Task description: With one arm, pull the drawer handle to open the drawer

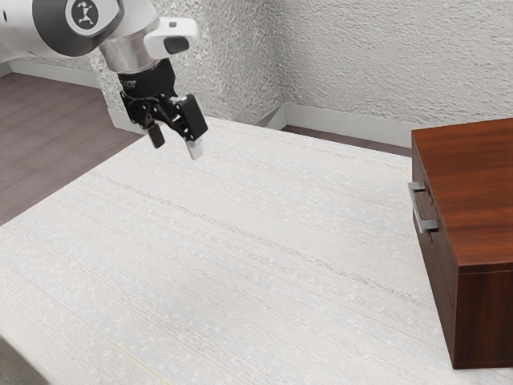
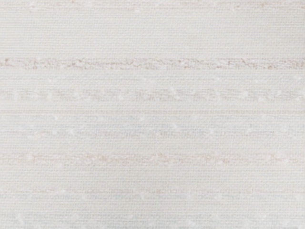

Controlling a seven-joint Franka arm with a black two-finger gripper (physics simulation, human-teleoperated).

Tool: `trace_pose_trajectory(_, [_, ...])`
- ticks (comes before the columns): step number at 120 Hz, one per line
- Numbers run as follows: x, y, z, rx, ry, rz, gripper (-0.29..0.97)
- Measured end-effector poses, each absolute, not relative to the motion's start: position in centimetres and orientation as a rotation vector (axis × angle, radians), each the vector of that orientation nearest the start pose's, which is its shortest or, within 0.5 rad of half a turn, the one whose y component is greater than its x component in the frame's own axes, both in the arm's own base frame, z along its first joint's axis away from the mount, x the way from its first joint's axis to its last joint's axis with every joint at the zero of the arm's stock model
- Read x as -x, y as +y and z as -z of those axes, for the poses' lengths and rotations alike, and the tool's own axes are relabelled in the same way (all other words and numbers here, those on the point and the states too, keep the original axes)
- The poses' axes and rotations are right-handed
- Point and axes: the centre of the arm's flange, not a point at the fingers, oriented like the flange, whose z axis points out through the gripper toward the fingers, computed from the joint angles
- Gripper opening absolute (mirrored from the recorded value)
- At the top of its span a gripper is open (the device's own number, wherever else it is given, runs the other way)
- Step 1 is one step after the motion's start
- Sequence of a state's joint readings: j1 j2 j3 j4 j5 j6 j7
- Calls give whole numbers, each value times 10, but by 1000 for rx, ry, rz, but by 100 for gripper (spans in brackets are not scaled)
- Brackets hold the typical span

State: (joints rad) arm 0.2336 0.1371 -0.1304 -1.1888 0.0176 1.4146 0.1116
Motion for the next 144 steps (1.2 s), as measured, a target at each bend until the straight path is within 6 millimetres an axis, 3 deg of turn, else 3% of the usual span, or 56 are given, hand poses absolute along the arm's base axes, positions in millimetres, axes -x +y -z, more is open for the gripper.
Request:
trace_pose_trajectory(15, [-569, 69, -711, 3130, 19, 140, 68])
trace_pose_trajectory(20, [-568, 70, -723, 3132, 15, 186, 68])
trace_pose_trajectory(31, [-585, 87, -738, 3145, -28, 276, 68])
trace_pose_trajectory(40, [-587, 88, -741, 3149, -39, 288, 68])
trace_pose_trajectory(66, [-533, 47, -823, 3069, -24, 497, 68])
trace_pose_trajectory(78, [-525, 31, -834, 3074, 10, 527, 68])
trace_pose_trajectory(89, [-522, 33, -835, 3086, 4, 531, 68])
trace_pose_trajectory(118, [-523, 42, -829, 3101, -13, 492, 68])
trace_pose_trajectory(130, [-538, 59, -771, 3126, -63, 271, 68])
trace_pose_trajectory(144, [-509, 65, -713, 3108, -120, 151, 68])
